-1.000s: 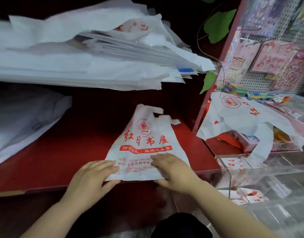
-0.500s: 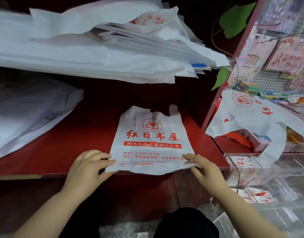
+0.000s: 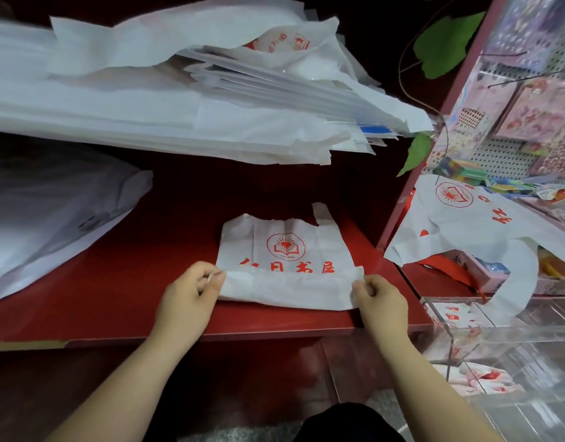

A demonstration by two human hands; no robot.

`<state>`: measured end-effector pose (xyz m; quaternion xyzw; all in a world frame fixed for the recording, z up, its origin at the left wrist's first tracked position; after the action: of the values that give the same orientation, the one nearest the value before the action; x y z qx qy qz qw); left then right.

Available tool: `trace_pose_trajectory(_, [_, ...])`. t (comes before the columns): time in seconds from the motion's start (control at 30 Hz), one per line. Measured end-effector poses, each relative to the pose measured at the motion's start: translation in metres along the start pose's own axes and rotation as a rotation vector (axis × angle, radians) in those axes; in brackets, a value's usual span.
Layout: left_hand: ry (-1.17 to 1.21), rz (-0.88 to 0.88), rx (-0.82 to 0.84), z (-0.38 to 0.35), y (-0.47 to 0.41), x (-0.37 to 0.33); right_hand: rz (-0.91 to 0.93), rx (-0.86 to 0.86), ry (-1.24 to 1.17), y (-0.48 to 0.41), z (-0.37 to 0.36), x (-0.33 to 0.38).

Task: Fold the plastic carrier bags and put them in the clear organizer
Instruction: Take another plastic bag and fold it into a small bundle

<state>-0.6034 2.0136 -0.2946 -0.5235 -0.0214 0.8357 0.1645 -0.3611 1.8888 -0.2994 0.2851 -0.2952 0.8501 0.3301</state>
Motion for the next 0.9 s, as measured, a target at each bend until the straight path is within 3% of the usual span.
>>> trace_pose_trajectory(0.1, [-0.102,0.05,-0.039,-0.007,-0.007,0.005,0.003,-0.01,0.181,0.002,-0.001,0.011])
trace_pose_trajectory(0.27, [-0.558,-0.013,-0.051,-0.007,-0.008,0.001,-0.053,-0.002,0.289,-0.001,-0.003,0.014])
trace_pose_trajectory(0.47, [-0.658,-0.2,-0.176,-0.012,-0.006,0.002,-0.028,-0.042,0.312,0.002,-0.007,0.011])
trace_pose_trajectory(0.53, [-0.617,-0.365,-0.215,-0.018,0.001,-0.006,-0.014,-0.05,0.319,0.001,-0.009,0.009])
trace_pose_trajectory(0.6, [-0.655,-0.504,-0.02,-0.037,0.009,-0.012,-0.022,-0.051,0.315,0.001,-0.009,0.009])
trace_pose_trajectory(0.7, [-0.79,-0.403,0.329,-0.056,0.013,-0.018,-0.029,-0.026,0.311,0.001,-0.009,0.008])
trace_pose_trajectory(0.83, [-0.835,-0.286,0.462,-0.063,0.01,-0.011,-0.041,-0.016,0.321,0.0,-0.009,0.007])
trace_pose_trajectory(0.9, [-0.841,-0.309,0.474,-0.064,0.01,-0.01,0.069,-0.121,0.407,0.001,-0.008,0.013])
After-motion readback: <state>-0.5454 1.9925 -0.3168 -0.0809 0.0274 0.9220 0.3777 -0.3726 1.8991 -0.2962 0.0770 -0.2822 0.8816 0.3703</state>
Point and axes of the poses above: each hand's wrist, its own y-axis away from the middle knuckle, its own z-axis out of the back of the hand, x = y × z, the point moved 3 cm from there along -y, towards the middle knuckle, and after that the axes turned 7 degrees about z, right-handed, at the moved point
